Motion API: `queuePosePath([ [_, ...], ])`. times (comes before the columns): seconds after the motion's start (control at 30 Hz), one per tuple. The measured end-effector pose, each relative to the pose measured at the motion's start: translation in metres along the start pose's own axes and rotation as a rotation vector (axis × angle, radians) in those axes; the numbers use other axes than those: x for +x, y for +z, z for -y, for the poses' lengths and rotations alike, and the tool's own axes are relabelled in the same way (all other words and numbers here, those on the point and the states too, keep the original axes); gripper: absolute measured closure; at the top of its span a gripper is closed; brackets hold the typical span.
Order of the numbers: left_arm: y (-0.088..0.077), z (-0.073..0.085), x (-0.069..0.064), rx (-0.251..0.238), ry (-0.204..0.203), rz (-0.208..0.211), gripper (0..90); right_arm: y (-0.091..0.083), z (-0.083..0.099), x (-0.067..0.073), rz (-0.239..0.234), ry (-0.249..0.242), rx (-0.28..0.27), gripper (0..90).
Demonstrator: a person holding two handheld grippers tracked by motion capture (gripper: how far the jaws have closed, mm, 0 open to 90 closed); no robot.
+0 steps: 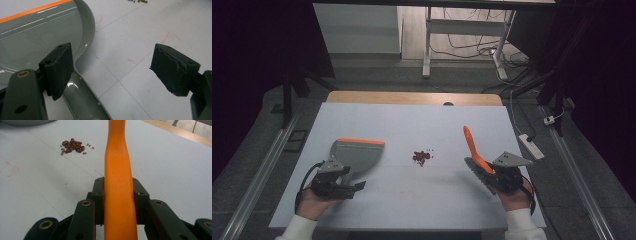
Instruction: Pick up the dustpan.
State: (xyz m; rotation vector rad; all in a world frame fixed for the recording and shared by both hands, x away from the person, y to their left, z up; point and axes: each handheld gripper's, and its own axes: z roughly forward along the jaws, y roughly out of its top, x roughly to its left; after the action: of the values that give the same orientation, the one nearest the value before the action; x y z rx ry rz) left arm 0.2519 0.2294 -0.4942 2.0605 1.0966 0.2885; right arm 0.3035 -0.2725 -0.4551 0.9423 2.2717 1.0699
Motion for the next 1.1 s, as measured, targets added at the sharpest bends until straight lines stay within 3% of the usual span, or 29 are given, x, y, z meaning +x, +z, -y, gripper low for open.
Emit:
queuePosePath([
  [0.43, 0.0, -0.001, 0.0, 0.013, -0.001, -0.005, 19.3, -0.002, -0.001, 0.001, 0.021, 0.0, -0.018, 70.4],
  [0.53, -0.003, -0.003, -0.002, 0.021, -0.01, -0.026, 18.5, -0.003, 0.0, 0.001, 0.023, -0.006, -0.018, 70.4],
  [0.73, -0.013, -0.012, -0.012, 0.021, 0.013, -0.038, 18.5, -0.002, -0.001, 0.003, 0.024, -0.007, -0.012, 70.4],
  [0.9, -0.015, -0.017, -0.02, 0.038, -0.036, -0.1, 18.9, -0.001, -0.002, 0.005, 0.032, -0.012, 0.001, 70.4],
  [1.1, -0.015, -0.019, -0.02, 0.071, -0.08, -0.117, 18.9, -0.001, -0.003, 0.005, 0.04, -0.002, 0.009, 70.4],
])
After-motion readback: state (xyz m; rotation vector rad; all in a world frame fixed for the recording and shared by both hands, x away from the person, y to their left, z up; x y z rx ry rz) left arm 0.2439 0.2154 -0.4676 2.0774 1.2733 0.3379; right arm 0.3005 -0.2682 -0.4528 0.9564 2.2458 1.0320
